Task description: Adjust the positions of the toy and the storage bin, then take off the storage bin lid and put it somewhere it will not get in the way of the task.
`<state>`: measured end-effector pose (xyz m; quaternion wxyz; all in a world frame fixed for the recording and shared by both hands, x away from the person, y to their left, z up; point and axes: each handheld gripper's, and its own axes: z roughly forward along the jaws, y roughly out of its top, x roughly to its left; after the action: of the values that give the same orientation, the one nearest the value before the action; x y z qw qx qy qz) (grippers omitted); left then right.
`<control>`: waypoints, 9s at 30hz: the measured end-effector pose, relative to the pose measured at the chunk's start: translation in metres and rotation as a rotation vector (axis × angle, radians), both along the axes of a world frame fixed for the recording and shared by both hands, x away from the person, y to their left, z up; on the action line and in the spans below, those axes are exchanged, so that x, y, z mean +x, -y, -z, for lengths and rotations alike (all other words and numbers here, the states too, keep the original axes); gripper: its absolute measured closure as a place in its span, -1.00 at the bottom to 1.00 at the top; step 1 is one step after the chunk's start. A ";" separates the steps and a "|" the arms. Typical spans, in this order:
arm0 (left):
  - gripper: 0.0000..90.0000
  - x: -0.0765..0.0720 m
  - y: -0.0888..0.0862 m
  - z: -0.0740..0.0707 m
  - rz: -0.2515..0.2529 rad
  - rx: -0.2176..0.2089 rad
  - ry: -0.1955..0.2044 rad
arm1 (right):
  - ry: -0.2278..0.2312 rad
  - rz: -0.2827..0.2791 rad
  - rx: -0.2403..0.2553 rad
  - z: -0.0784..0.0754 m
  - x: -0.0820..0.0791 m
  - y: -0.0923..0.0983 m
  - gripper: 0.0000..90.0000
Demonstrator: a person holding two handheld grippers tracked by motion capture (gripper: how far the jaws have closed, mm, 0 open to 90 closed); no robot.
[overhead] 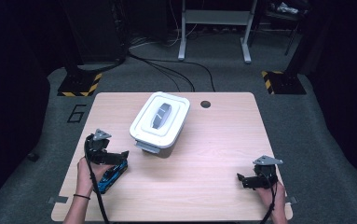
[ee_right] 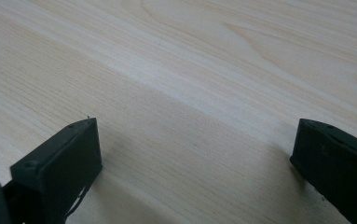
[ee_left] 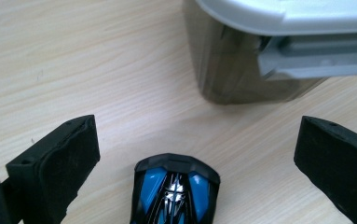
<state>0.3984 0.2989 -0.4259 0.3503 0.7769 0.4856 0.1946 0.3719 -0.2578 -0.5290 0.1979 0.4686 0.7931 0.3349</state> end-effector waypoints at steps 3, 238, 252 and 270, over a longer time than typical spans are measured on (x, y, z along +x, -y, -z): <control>-0.98 -0.001 0.003 -0.008 0.013 0.009 0.014 | -0.003 -0.001 0.004 0.000 0.000 0.000 -0.99; 0.47 0.146 -0.059 0.051 -0.323 0.112 -0.070 | -0.001 0.000 0.002 0.000 0.000 0.000 -0.98; -0.64 0.125 -0.058 0.028 -0.219 0.050 -0.045 | -0.001 0.001 0.001 0.000 0.000 0.000 -0.98; -1.00 0.072 -0.054 0.006 -0.098 0.016 0.007 | 0.000 0.001 0.000 0.000 0.000 0.000 -0.98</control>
<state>0.4700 0.3527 -0.4316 0.3358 0.7543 0.5203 0.2182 0.3719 -0.2580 -0.5289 0.1978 0.4690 0.7929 0.3349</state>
